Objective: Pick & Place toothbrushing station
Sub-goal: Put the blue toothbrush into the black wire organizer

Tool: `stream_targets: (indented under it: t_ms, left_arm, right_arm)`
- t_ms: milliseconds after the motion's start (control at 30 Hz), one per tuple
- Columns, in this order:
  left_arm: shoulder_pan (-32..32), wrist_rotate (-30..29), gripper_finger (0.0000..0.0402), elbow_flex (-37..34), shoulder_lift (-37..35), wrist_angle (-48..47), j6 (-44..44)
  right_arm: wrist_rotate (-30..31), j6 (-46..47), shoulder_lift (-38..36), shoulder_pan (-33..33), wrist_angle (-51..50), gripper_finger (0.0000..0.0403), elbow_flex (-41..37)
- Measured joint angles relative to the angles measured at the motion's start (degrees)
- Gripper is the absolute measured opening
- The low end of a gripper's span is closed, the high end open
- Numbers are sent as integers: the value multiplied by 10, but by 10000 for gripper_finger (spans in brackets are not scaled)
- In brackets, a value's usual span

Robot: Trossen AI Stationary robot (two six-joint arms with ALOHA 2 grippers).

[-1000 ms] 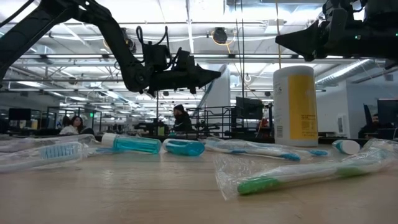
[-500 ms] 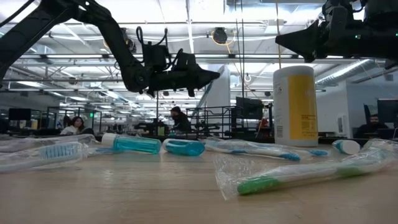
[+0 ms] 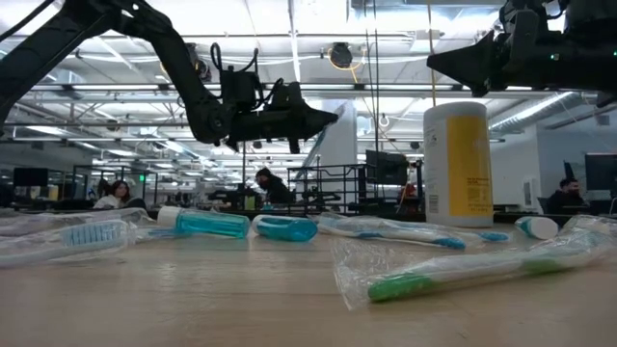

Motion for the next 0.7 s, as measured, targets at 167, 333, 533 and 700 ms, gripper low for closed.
stream_targets:
  t_ms: [167, 333, 533, 700]
  left_arm:
    - [16, 24, 24, 0, 0, -12, 19]
    - [28, 79, 19, 0, 0, -72, 21]
    - [18, 83, 18, 0, 0, -77, 50]
    - [-2, 77, 21, 0, 0, -68, 102]
  right_arm:
    - [0, 5, 0, 0, 0, 20, 0]
    - [0, 12, 0, 0, 0, 20, 0]
    - [0, 12, 0, 0, 0, 20, 0]
    - [0, 12, 0, 0, 0, 20, 0]
